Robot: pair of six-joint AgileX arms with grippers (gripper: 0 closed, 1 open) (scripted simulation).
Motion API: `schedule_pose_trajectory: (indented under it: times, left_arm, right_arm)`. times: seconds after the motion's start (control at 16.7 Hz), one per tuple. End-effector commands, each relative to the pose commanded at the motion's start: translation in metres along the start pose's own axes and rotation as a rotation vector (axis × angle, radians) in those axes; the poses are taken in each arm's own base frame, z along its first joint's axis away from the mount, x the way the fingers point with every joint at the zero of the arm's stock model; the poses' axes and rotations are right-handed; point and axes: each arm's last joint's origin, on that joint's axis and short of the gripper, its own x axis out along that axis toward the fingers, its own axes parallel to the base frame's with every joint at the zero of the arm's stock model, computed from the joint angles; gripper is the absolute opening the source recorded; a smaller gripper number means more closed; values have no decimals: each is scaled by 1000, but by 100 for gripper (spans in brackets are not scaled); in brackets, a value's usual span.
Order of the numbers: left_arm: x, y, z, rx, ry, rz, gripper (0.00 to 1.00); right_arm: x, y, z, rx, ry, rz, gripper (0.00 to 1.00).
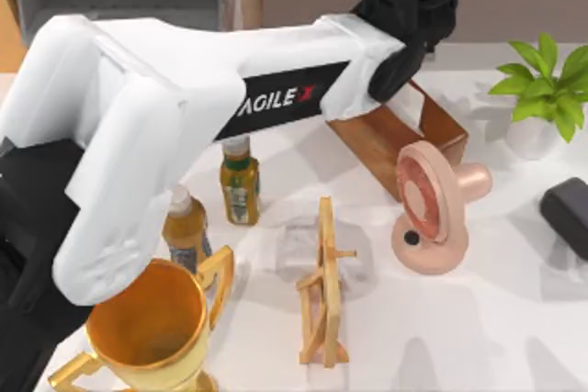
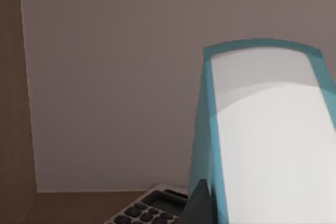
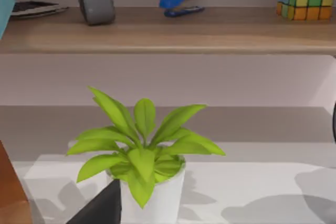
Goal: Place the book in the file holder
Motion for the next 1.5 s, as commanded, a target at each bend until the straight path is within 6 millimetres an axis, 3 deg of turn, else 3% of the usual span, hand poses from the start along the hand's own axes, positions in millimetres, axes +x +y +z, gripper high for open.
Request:
schedule_pose_trajectory:
  times: [0.36,0.66,0.9,1.14,1.5]
  left_arm:
    - [-9,19,21,173,9,-262,0]
    - [-18,63,28,403,13,-573,0]
    - [-27,118,21,575,-12,-840,0]
    - [-38,185,4,695,-82,-1071,0]
    - [-49,291,-30,810,-281,-1233,0]
  right_arm:
    - [0,0,0,0,0,0,100]
    - [0,0,0,0,0,0,100]
    - [0,0,0,0,0,0,100]
    - [0,0,0,0,0,0,100]
    - [0,0,0,0,0,0,100]
